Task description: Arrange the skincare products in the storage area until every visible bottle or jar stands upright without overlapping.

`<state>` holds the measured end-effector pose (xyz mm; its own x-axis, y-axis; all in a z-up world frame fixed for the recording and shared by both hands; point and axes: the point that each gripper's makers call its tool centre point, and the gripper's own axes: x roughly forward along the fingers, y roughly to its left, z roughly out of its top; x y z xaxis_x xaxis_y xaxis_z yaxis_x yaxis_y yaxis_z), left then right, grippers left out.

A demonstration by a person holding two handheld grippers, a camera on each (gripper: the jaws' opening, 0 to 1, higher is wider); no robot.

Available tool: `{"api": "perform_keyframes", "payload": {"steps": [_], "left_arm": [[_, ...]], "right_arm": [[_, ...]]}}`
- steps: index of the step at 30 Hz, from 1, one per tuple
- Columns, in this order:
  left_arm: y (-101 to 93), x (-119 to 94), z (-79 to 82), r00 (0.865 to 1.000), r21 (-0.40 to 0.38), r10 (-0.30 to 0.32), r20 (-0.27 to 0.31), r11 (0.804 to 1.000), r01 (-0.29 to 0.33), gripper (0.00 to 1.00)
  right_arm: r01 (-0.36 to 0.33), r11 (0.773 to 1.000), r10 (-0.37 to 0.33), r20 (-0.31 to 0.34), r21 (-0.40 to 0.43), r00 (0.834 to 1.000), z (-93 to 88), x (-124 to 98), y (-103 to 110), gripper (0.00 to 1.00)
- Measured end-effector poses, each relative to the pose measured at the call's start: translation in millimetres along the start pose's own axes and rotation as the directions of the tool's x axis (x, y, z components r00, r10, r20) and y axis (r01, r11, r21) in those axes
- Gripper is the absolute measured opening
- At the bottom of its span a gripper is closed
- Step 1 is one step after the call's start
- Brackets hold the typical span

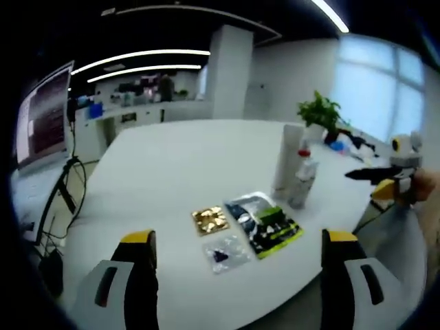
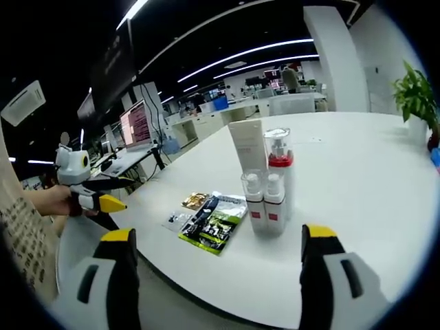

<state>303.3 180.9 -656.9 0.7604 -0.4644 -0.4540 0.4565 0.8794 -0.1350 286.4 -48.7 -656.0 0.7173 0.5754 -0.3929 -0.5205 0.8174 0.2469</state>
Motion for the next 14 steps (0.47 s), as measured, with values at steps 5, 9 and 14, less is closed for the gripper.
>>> {"api": "perform_keyframes", "payload": {"steps": [5, 9, 14], "left_arm": [[-0.4, -0.3, -0.7, 1.0, 0.005, 0.0, -0.003, 1.0, 0.0, 0.97], [0.5, -0.4, -0.9, 1.0, 0.002, 0.003, -0.003, 1.0, -0.003, 0.97], [1.0, -0.4, -1.7, 1.0, -0.002, 0.003, -0.006, 1.0, -0.003, 0.97]], "right_arm": [[-0.002, 1.0, 0.002, -0.004, 0.0, 1.0, -0.1, 0.0, 1.2, 0.99], [-0.001, 1.0, 0.001, -0.005, 0.002, 1.0, -0.2, 0.0, 1.1, 0.99], [-0.001, 1.0, 0.001, -0.006, 0.003, 1.0, 0.1, 0.1, 1.2, 0.99]]}}
